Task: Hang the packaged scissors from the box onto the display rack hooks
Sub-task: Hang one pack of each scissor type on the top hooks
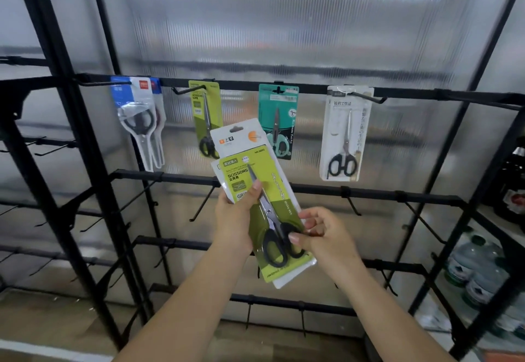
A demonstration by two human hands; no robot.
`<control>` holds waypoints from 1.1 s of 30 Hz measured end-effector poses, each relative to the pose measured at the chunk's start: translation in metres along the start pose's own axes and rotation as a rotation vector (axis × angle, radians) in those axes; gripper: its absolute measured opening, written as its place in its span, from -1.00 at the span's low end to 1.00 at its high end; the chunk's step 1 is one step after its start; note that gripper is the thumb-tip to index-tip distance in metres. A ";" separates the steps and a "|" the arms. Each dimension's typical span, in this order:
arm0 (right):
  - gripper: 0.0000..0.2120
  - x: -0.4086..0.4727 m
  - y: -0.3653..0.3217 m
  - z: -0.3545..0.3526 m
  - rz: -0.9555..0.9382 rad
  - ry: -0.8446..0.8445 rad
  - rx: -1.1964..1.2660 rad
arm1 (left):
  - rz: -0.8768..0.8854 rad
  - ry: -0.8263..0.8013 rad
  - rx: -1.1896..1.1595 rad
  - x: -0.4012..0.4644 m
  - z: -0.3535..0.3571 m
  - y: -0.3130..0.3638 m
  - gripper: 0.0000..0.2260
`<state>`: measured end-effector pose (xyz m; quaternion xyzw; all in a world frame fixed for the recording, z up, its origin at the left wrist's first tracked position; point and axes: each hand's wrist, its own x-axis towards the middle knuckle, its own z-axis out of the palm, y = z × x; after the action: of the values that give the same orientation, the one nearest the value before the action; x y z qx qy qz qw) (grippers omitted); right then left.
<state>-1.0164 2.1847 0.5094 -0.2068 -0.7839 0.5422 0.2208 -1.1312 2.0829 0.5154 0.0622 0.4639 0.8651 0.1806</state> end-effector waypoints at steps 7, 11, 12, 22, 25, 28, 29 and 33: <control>-0.59 -0.015 0.000 0.018 -0.130 -0.003 -0.134 | -0.015 0.023 -0.092 -0.008 -0.017 -0.003 -0.88; -0.45 -0.013 -0.001 0.033 -0.128 0.032 -0.462 | -0.012 0.071 -0.088 -0.013 -0.032 -0.003 -0.89; -0.44 -0.011 -0.003 0.035 -0.107 0.023 -0.512 | -0.008 0.073 -0.095 -0.014 -0.036 -0.002 -0.90; -0.66 0.000 -0.014 0.071 0.112 -0.154 0.056 | -0.082 0.108 -0.162 -0.009 -0.067 0.026 -0.34; -0.66 -0.001 -0.022 0.088 0.112 -0.140 0.117 | -0.089 0.079 -0.210 -0.001 -0.083 0.039 -0.33; -0.67 0.001 -0.028 0.101 0.118 -0.157 0.139 | -0.049 0.019 -0.252 0.007 -0.096 0.047 -0.36; -0.68 0.001 -0.029 0.104 0.125 -0.165 0.147 | -0.047 0.006 -0.266 0.009 -0.101 0.049 -0.35; -0.70 0.002 -0.031 0.116 0.182 -0.198 0.128 | -0.111 -0.019 -0.312 0.011 -0.114 0.055 -0.42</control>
<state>-1.0865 2.0874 0.5020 -0.2083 -0.7435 0.6268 0.1052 -1.1866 1.9707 0.4960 0.0159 0.3251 0.9146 0.2399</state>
